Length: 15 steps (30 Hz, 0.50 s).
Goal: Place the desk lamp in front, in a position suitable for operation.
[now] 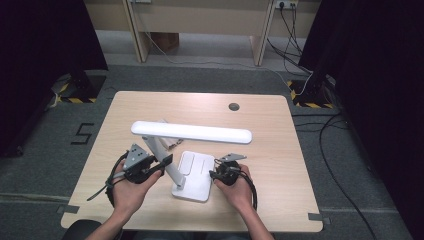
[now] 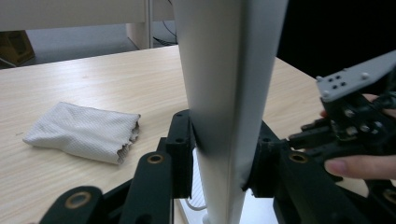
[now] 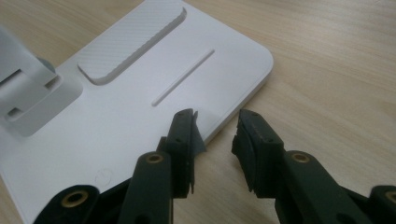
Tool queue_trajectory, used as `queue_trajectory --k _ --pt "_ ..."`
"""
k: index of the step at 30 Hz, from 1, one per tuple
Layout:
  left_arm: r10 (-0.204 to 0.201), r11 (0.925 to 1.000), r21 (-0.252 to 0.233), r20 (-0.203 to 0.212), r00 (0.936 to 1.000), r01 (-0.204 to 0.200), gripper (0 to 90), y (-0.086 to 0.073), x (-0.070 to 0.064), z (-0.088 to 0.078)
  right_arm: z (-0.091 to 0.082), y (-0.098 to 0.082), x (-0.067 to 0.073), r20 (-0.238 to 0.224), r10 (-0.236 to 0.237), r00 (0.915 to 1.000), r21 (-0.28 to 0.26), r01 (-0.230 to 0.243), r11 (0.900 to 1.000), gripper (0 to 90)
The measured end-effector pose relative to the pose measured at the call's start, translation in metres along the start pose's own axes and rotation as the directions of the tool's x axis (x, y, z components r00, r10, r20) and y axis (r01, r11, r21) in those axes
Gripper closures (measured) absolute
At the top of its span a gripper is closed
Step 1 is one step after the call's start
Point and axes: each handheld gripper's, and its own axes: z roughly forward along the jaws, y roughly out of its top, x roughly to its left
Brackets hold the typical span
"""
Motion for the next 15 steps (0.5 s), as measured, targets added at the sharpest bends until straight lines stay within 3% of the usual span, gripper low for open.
queue_trajectory --k 3,7,9,10,14,15 --pt "-0.004 1.0 -0.008 0.019 0.9998 0.004 64.4 -0.003 0.001 -0.003 0.002 0.001 0.003 -0.006 0.001 1.0 -0.004 -0.001 1.0 66.4" --pt "0.028 0.9994 -0.022 0.042 0.9987 -0.027 62.9 -0.006 0.003 -0.006 0.005 0.003 0.006 -0.015 -0.002 0.9999 0.0 0.002 1.0 65.6" --pt "0.054 0.9983 -0.025 0.065 0.9965 -0.052 54.8 -0.008 0.005 -0.008 0.006 0.003 0.006 -0.013 -0.005 0.9999 -0.001 0.005 1.0 63.8" --pt "0.068 0.9973 -0.034 0.101 0.9926 -0.064 51.2 -0.011 0.008 -0.012 0.006 0.003 0.006 -0.012 -0.005 0.9999 -0.002 0.005 1.0 62.7" --pt "0.111 0.993 -0.049 0.075 0.991 -0.107 44.1 -0.017 0.016 -0.023 0.005 0.002 0.004 -0.006 -0.007 1.0 -0.009 0.007 1.0 59.4" --pt "0.107 0.9935 -0.045 0.066 0.9921 -0.104 41.1 -0.023 0.023 -0.03 0.003 0.002 0.001 -0.002 0.004 1.0 -0.016 -0.004 1.0 57.7"
